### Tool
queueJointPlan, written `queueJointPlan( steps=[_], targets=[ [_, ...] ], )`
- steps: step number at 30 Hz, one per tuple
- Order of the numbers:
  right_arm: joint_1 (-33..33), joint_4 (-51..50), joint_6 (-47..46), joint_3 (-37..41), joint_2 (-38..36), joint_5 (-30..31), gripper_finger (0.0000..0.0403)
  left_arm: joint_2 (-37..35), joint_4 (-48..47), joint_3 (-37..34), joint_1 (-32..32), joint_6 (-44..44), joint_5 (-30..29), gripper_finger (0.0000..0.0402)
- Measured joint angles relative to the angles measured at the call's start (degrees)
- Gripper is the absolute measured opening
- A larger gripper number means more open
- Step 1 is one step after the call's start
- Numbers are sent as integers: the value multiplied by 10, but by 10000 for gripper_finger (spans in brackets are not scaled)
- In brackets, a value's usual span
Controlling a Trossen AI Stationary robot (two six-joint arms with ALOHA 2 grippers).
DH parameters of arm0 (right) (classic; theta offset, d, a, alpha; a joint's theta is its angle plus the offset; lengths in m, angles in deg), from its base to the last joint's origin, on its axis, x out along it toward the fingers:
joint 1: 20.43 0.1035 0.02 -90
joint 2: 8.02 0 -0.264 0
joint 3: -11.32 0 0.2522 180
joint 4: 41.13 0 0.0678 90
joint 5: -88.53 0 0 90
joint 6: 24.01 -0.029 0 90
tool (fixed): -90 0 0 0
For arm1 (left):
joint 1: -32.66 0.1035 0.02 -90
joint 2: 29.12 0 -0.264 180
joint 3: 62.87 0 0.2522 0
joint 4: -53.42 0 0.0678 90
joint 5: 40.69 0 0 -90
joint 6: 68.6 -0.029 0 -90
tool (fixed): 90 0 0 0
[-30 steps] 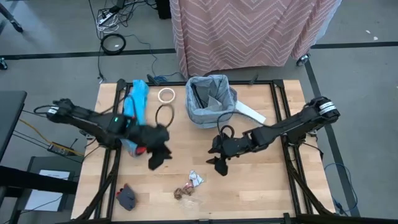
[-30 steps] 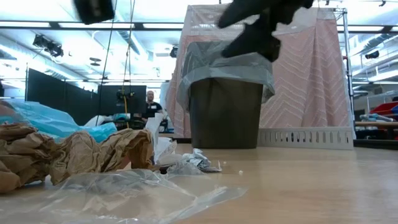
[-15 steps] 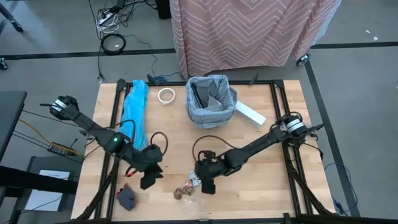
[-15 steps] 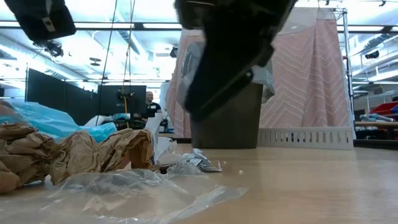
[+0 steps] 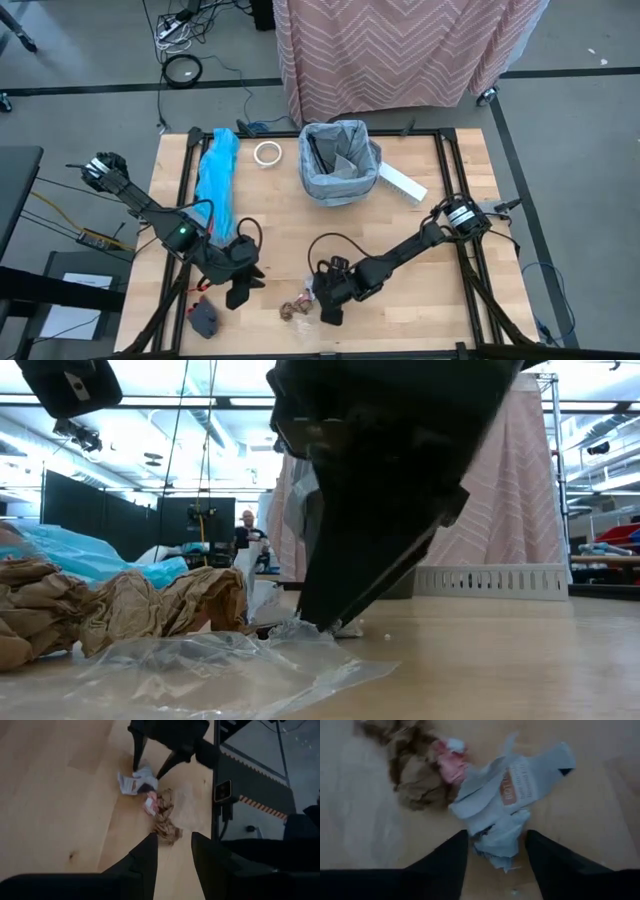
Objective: Place trash/remove bag and relplace
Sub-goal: Put the white paper into the trash bin
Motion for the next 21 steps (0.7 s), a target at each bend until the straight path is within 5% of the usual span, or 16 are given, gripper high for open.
queueJointPlan(
  steps=[6,15,21],
  targets=[
    [-3,-15,-29,2,-5,11,27,0,0,0,0,0,-10,127],
    [-5,-88,-46,-17,-97,-9,6,0,-1,0,-3,0,-18,127],
    [-23,-219,34,-114,-207,95,3,0,-1,0,-3,-18,-46,127]
  ],
)
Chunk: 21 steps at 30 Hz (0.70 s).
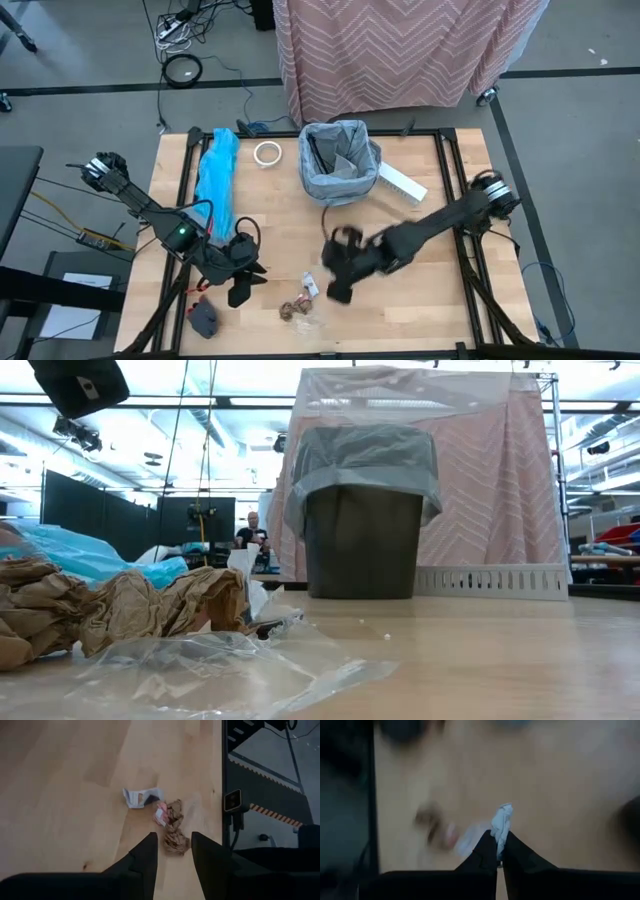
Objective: Place trash/remove bag and relplace
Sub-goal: Put the white paper into the trash bin
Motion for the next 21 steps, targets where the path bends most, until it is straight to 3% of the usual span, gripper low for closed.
queueJointPlan(
  steps=[4,8,14,21],
  targets=[
    [-44,-53,66,-49,-61,110,3,0,1,0,1,-11,-28,127],
    [-119,-63,141,-53,-102,142,3,0,1,0,1,-13,-51,127],
    [-251,-65,216,-54,-117,104,3,0,0,0,1,-12,-51,127],
    [-345,-96,259,-53,-99,42,14,0,0,0,1,-12,-54,127]
  ],
)
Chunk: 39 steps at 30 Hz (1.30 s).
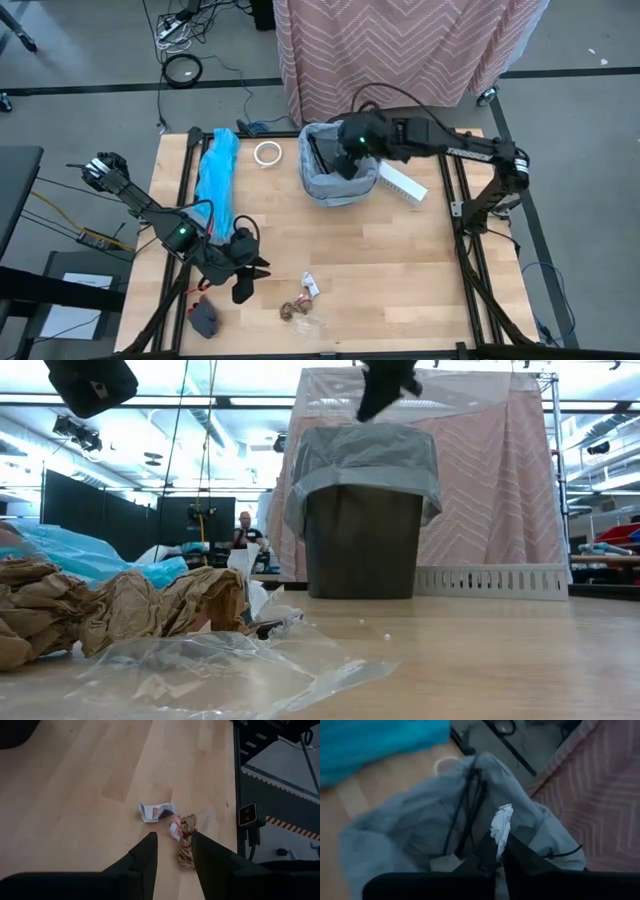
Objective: Place trash/remove bag and relplace
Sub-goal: Put the white paper into the trash bin, then put the sachet trash into the trash bin
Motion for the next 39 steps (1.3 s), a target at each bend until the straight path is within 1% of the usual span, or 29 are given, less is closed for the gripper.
queueJointPlan(
  steps=[5,9,12,16,19,21,23,26,29,32,35,39],
  targets=[
    [-33,-35,13,0,20,-46,35,0,-1,0,0,0,-10,127],
    [-38,-34,58,0,36,-85,61,0,-1,0,0,0,-12,127],
    [-38,-31,69,0,44,-88,101,0,-2,0,0,0,-12,127],
    [-38,-5,93,0,45,-83,170,0,-2,0,0,0,-12,127],
    [-34,-2,96,-24,45,-54,218,0,-2,0,0,1,-12,127],
    [-27,2,99,-54,45,-53,239,0,-1,0,0,7,-12,127],
    [-10,0,99,-88,44,-73,248,0,-1,0,0,10,-11,127],
    [36,-2,84,-136,43,-137,248,0,-1,0,0,10,-12,127],
    [101,8,53,-143,41,-184,244,0,-1,0,0,10,-11,127],
    [173,12,31,-126,61,-185,243,0,-1,0,0,10,-12,127],
    [232,37,19,-100,101,-170,249,0,-2,0,0,10,-11,127],
    [280,103,-2,-87,176,-153,257,0,-4,0,0,10,-10,127]
  ],
)
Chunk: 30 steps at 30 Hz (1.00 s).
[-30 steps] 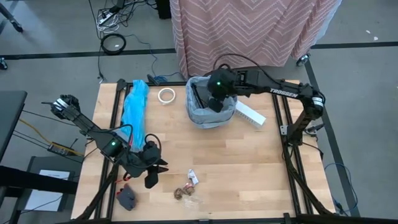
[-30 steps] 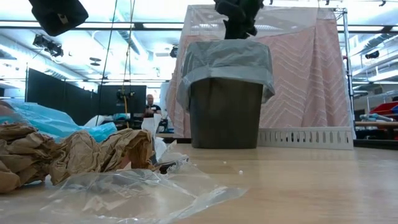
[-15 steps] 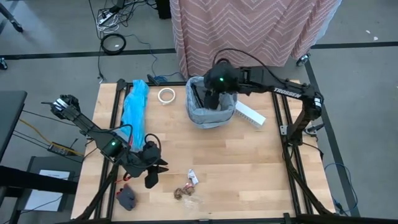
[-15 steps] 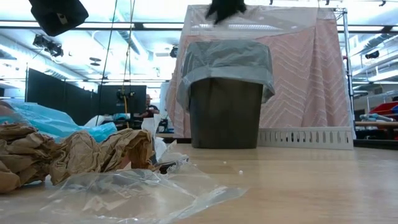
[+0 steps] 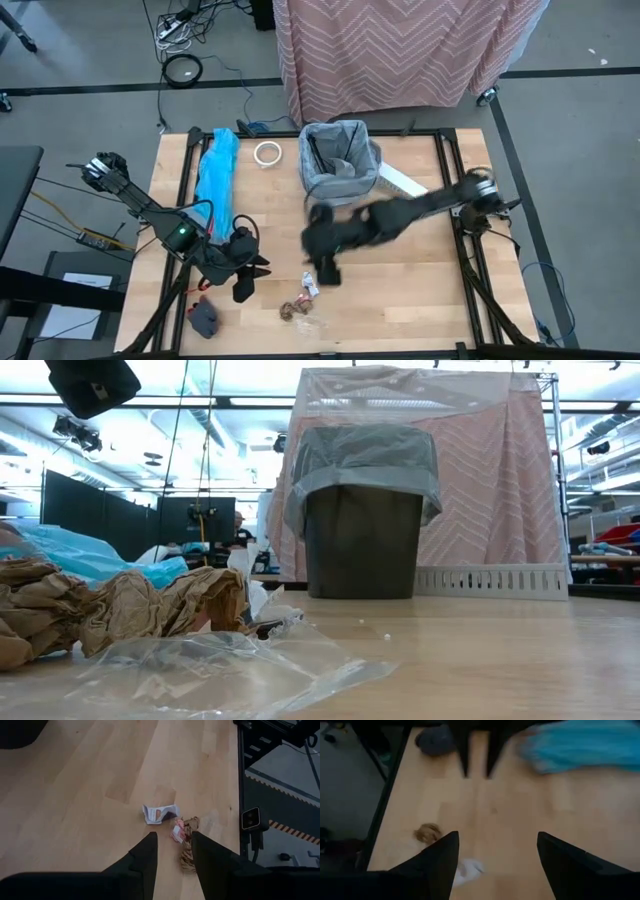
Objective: Place trash/remove bag and relplace
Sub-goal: Put the sachet trash into the trash bin
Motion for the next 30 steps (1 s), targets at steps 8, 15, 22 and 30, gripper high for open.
queueJointPlan(
  steps=[8,15,22,30],
  targets=[
    [28,48,-103,0,124,-2,261,0,0,0,-1,0,22,127],
    [49,28,-225,1,195,-43,266,0,2,0,-6,0,32,127],
    [62,14,-322,1,236,-30,207,0,3,0,-13,0,32,127],
    [50,-6,-378,0,234,11,10,0,6,0,-13,-9,15,127]
  ],
)
